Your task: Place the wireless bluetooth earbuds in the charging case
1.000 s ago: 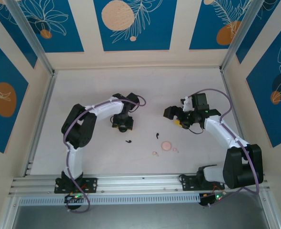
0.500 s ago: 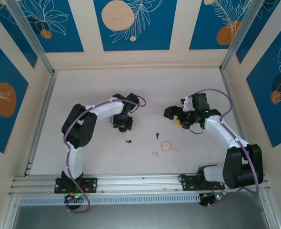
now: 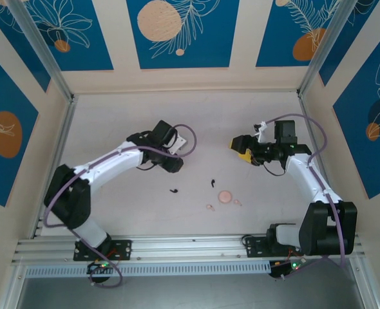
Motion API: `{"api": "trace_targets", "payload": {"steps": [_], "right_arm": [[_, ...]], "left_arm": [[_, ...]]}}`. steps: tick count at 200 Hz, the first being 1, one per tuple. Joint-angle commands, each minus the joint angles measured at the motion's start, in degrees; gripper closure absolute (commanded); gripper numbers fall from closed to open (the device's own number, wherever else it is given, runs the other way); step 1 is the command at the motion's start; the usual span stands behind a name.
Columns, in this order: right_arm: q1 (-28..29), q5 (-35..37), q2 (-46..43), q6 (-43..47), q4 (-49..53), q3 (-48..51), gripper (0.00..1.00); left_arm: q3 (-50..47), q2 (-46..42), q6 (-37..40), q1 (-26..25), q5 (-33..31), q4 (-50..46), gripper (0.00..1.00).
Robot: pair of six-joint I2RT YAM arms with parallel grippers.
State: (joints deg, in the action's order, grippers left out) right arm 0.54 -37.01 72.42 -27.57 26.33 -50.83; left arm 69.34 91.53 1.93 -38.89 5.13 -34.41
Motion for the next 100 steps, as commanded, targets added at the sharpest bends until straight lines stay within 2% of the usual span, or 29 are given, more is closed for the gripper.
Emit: {"api": "trace_targets", "payload": {"steps": [1,19,42,100], "right_arm": [[1.37,-8.9,-0.56,1.89,1.32,-1.37,0.2],[3.89,-12.0,0.51,3.08,1.83,-2.27,0.28],[8.04,-11.96,2.11,3.03,2.33,-3.12,0.37],[16.04,-13.08,6.79,-6.44,-7.6,-1.33,0.44]], "left_arm": [[-3.5,-2.4,12.08,-0.92,10.34,6.19,0.64],[-5.33,-4.39,15.37,-1.25,13.5,8.19,0.64],[-8.4,-7.27,18.06,-1.7,15.82,11.99,0.64],[-13.66,-12.9,21.55,-2.98,16.36,17.26,0.65]]}}
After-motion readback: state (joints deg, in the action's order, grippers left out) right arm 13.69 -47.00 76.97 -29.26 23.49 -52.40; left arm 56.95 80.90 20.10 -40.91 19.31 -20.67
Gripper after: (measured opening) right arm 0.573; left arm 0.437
